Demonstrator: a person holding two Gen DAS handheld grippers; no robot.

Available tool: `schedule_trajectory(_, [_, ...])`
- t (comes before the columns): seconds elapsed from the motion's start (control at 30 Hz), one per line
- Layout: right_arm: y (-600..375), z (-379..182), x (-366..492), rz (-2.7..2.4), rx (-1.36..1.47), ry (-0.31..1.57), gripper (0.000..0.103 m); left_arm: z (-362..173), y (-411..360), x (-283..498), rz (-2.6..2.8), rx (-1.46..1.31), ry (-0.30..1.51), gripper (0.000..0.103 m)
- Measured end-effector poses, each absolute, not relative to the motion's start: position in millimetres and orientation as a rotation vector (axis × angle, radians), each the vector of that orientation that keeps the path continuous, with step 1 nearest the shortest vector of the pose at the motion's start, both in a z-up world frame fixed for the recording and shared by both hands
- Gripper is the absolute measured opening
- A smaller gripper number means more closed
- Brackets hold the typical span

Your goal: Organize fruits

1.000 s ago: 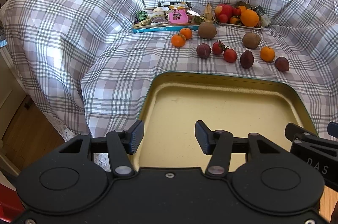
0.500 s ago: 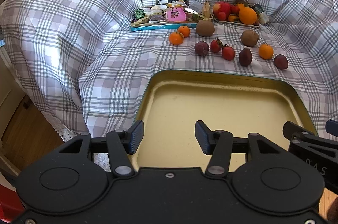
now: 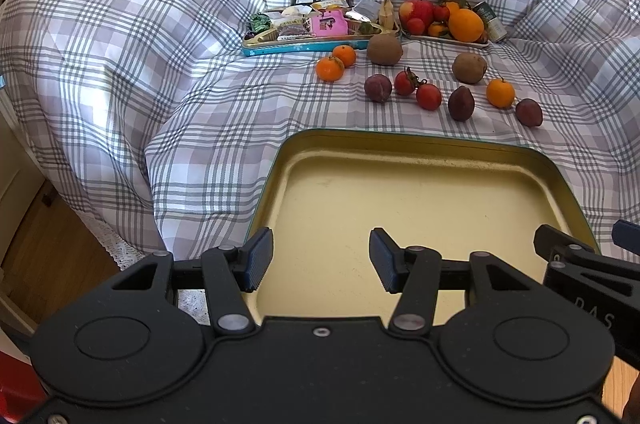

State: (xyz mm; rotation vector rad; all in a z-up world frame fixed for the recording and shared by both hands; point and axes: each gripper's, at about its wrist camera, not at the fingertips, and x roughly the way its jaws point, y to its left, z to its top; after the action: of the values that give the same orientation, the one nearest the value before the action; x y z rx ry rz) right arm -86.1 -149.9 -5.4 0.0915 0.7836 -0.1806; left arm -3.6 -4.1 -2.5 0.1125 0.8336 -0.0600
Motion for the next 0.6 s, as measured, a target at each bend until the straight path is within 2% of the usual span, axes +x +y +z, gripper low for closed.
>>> schedule_trajectory(0.6, [-149.8,-5.7,-85.3,-0.168,0.091,0.785,0.079,-2.5,-5.4,-2.3,-0.064,0.12,0.839,0.059])
